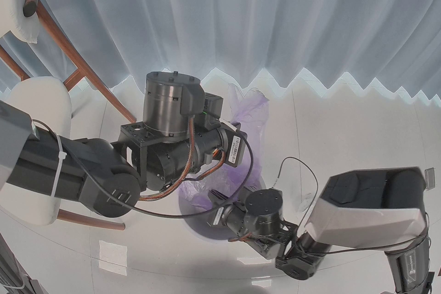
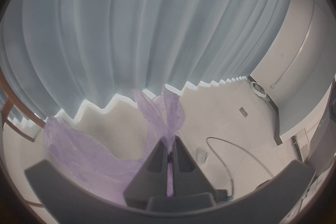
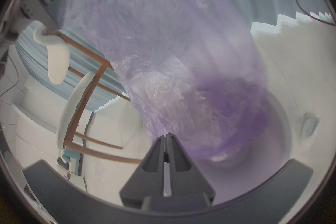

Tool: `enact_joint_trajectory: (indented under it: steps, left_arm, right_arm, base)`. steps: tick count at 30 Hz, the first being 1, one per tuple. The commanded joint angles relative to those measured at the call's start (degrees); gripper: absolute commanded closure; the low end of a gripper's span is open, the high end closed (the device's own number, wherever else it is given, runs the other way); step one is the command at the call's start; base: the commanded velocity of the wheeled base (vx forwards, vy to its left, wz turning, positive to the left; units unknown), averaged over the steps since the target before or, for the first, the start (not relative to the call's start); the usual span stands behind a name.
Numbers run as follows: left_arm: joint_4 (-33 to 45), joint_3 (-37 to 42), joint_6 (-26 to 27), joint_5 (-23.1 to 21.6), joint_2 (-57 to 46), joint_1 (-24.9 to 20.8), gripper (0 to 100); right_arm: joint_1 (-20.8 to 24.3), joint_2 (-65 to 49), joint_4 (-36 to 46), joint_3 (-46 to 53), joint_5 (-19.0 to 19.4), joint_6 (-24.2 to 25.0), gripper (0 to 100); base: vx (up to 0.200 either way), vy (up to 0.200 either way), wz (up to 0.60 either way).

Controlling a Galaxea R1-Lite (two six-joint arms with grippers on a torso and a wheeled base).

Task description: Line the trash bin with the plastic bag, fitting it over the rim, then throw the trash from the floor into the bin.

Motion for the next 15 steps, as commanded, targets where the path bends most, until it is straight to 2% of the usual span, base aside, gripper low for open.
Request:
enact_joint_trajectory:
  steps: [1,4,5,7,9,11,14,15]
  left_arm:
    - [-0.2,4.6,-0.1,-0.1,-1.7,-1.9,100]
    - [-0.2,4.6,-0.1,-0.1,-1.7,-1.9,100]
    - [-0.2,7.4,-0.1,-0.1,-2.4,-4.9,100]
    - [-0.2,9.1,-0.1,-0.1,-2.7,-6.9,100]
    - [-0.2,11.3,-0.1,-0.1,-3.0,-9.2,100]
    - [-0.2,14.0,0.2,-0.1,-3.2,-10.6,100]
    - [-0.3,16.3,0.4,-0.1,-3.2,-12.0,100]
    - [-0.3,17.4,0.4,-0.1,-3.3,-13.7,100]
  right_arm:
    - [-1.9,-34.0,-0.8,45.1,2.9,1.6,100]
    - [-1.9,-34.0,-0.8,45.1,2.9,1.6,100]
    - [-7.6,-45.4,2.6,50.9,4.1,2.1,100]
    - [-11.5,-49.5,6.3,50.4,5.6,3.5,100]
    - [-15.6,-51.7,9.0,48.7,9.8,5.2,100]
    - [-17.9,-52.0,11.2,46.1,11.7,5.6,100]
    - [-19.3,-51.6,13.3,42.3,11.8,5.7,100]
    - [-21.2,-51.0,15.3,37.1,12.3,6.4,100]
  base:
    - [0.0,0.0,0.0]
    - [0.0,0.0,0.0]
    - [0.0,0.0,0.0]
    - [0.0,0.0,0.0]
    - [0.0,0.0,0.0]
    - [0.0,0.0,0.0]
    - [0.0,0.0,0.0]
    - [0.0,0.0,0.0]
